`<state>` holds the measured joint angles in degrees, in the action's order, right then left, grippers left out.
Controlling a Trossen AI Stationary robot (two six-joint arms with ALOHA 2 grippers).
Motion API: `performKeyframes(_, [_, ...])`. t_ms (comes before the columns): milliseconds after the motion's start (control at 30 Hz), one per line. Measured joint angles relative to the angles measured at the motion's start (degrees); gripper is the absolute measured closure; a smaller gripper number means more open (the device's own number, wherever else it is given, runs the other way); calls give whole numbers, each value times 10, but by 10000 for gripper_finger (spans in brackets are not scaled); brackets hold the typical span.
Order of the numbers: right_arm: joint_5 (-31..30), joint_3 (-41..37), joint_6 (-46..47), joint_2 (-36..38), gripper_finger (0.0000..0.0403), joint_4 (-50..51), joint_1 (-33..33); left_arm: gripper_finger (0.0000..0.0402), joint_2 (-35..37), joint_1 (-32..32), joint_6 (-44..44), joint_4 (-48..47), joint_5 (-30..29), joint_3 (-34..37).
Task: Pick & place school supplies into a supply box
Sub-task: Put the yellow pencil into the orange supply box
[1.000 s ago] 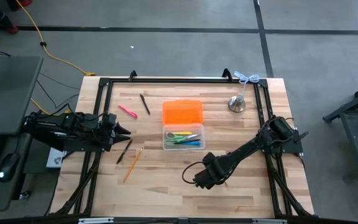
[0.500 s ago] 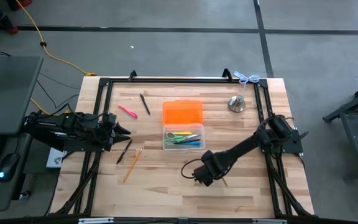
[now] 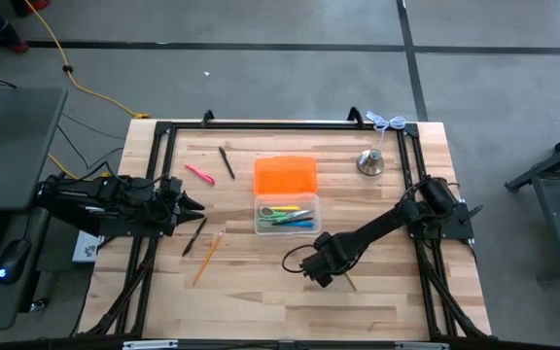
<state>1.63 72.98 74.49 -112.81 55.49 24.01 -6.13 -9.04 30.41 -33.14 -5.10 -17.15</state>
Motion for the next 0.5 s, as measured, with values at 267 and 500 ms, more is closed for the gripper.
performKeyframes(267, [10, -21, 2, 3, 336, -26, -4, 231, 0, 0, 0, -1, -1, 0])
performKeyframes(500, [10, -22, -1, 2, 336, -34, -5, 231, 0, 0, -1, -1, -4, 0])
